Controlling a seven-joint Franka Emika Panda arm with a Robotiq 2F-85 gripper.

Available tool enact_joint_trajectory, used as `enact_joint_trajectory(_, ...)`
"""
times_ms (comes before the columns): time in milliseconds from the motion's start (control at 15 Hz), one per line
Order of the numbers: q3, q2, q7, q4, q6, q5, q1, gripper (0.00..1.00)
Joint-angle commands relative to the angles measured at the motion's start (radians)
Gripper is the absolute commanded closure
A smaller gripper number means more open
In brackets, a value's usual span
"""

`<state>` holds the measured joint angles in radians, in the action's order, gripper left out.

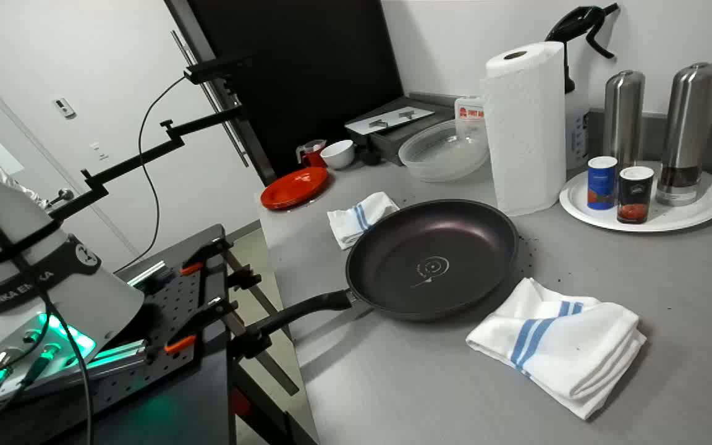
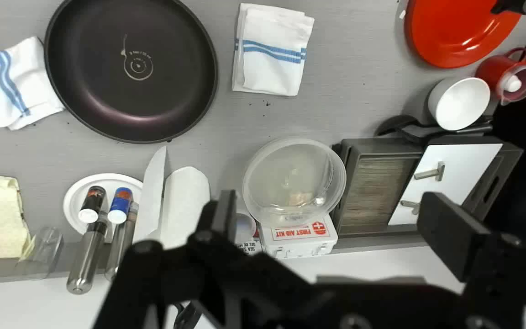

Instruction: Use the towel to wipe the pan

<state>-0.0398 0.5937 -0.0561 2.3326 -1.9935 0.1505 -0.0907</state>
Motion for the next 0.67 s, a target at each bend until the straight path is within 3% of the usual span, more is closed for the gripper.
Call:
enact_joint_trajectory(0,-0.006,-0.001,0.004,-0.002,0.003,0.004,0.008,0.0)
enact_joint_trajectory(600,-0.012,-0.014,-0.004,0.007,-0.027,-0.002,0.014,0.0)
